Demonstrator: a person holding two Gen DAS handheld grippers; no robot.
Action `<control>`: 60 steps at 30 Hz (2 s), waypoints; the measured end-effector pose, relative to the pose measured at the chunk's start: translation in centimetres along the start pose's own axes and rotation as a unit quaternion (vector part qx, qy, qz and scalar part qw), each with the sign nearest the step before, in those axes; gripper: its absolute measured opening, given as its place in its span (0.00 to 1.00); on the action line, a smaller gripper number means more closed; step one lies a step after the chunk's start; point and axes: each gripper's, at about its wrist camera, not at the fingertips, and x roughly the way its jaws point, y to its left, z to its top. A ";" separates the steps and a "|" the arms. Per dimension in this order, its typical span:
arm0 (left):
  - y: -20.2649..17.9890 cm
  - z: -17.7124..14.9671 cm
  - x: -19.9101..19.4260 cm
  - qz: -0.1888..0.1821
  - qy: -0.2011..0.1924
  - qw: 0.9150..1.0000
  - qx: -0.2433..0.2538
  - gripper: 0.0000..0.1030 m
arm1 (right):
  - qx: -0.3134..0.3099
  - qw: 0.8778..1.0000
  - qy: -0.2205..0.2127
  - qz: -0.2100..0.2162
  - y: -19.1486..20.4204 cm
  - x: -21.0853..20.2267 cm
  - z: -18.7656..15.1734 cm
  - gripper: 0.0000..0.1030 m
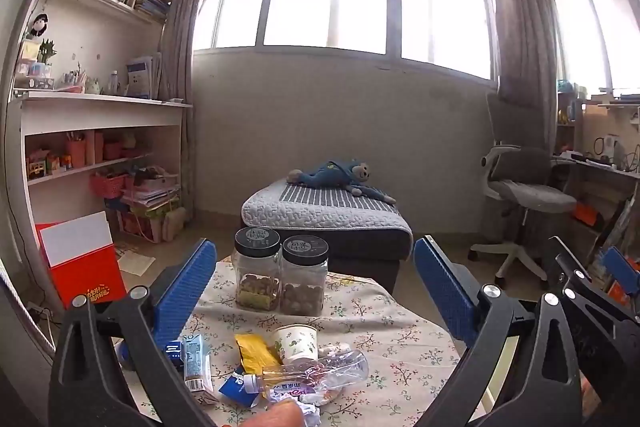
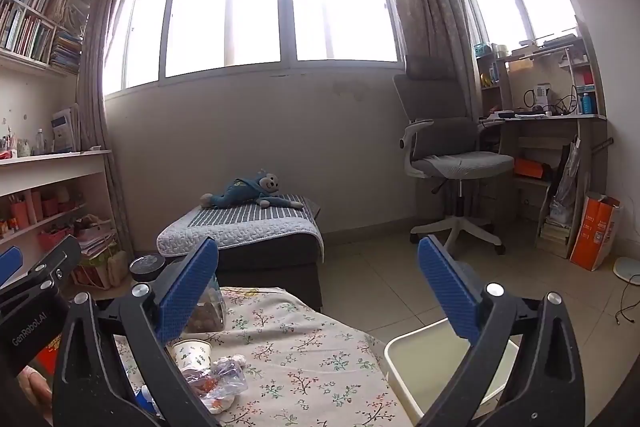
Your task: Collect trash
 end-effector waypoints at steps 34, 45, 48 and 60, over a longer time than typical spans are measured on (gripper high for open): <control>1.0 0.0 -1.9 0.000 0.012 1.000 0.000 0.94 | 0.002 1.000 -0.003 0.004 0.1 -0.5 -0.1 0.93; 1.1 -0.1 -1.5 0.001 0.022 1.000 0.001 0.94 | -0.002 1.000 0.000 0.004 0.3 -0.3 -0.2 0.93; 1.3 0.0 -1.3 0.002 0.026 1.000 -0.001 0.94 | -0.009 1.000 0.010 0.004 0.4 -0.1 -0.5 0.93; 4.7 -2.5 4.6 0.054 0.182 0.982 0.013 0.94 | -0.019 0.987 0.157 0.038 1.3 3.4 -2.7 0.93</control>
